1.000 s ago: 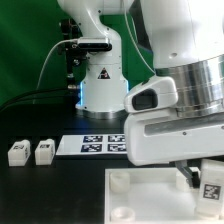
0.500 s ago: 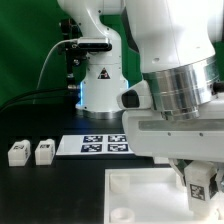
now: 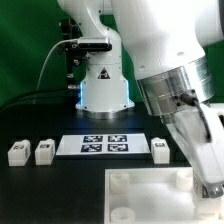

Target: Assemble one leg

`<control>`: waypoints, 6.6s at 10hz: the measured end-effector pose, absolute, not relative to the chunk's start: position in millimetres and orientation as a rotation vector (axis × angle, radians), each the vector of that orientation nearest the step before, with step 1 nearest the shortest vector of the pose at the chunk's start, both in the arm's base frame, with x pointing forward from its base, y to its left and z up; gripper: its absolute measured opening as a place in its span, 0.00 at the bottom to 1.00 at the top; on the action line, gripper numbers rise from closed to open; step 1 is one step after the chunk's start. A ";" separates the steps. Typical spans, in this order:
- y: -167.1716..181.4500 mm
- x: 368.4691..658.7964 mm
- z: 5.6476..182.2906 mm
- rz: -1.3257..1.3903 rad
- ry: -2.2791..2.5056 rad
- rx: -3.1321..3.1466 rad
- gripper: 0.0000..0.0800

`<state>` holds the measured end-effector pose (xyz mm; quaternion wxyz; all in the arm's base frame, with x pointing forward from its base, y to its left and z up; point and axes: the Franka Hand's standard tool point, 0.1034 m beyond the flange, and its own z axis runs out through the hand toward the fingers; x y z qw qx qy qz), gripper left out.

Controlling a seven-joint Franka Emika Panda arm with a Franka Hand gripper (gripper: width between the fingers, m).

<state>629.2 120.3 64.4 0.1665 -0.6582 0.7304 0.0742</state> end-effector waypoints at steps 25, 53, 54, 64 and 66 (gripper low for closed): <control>117.1 630.5 69.5 0.190 1.845 -2.204 0.37; 118.2 631.4 73.9 0.283 2.072 -2.057 0.37; 119.7 630.1 73.7 0.303 2.148 -1.992 0.37; 112.7 626.0 68.9 0.113 0.875 -2.767 0.81; 110.7 631.4 73.5 0.025 0.319 -2.955 0.81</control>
Offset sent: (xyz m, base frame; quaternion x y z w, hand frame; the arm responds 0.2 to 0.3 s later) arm 0.0000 0.0000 0.0000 0.0000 0.0000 0.0000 1.0000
